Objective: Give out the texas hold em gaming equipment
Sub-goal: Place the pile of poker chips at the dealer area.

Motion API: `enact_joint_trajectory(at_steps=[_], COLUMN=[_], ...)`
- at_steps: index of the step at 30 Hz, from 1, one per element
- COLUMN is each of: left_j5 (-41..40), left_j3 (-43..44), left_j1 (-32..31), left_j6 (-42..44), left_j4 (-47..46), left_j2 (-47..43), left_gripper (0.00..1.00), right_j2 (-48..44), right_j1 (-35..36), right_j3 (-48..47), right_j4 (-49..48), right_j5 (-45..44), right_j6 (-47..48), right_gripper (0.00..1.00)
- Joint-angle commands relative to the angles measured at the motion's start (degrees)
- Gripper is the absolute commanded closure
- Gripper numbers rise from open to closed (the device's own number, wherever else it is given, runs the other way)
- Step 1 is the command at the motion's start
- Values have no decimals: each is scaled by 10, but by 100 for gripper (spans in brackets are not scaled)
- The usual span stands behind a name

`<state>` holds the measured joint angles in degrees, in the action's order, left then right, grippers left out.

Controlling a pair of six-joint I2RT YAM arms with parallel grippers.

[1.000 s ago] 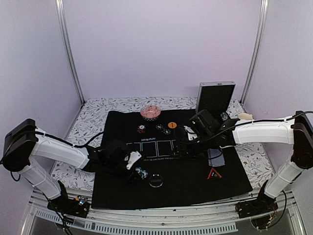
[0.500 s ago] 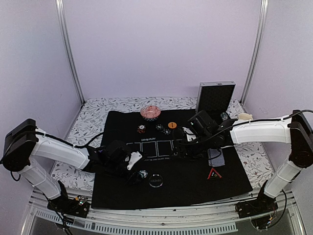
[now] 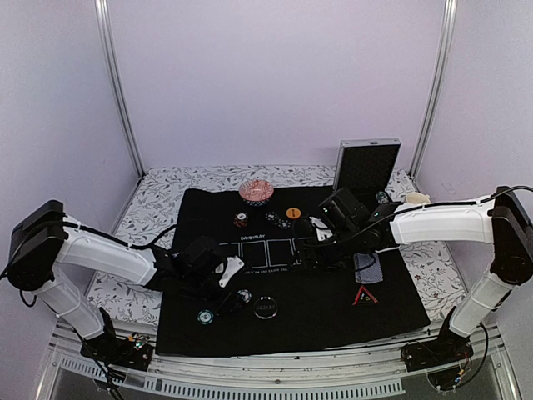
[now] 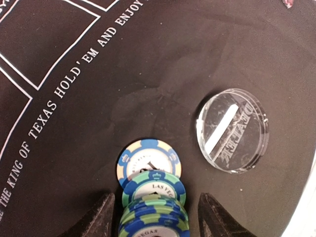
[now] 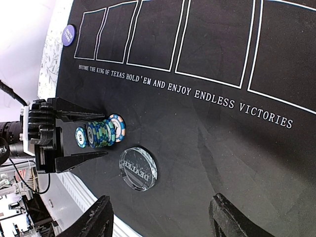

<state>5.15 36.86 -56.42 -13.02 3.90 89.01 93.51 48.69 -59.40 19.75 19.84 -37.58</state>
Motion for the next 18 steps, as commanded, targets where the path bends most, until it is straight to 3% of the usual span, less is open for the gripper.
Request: enact_joint_trajectory(at_steps=[1,18], left_j5=[-16,-112], left_j3=[17,101], left_j1=[-6,-42], left_j6=[-19,5], left_j4=[37,113], left_j2=[26,73], left_gripper=[42,44], right_j2=[3,-6], right_j1=[-2,-2], right_j3=[-6,1], right_j4=[4,-7], right_j5=[1,4], right_j6=[8,14], right_gripper=[32,31])
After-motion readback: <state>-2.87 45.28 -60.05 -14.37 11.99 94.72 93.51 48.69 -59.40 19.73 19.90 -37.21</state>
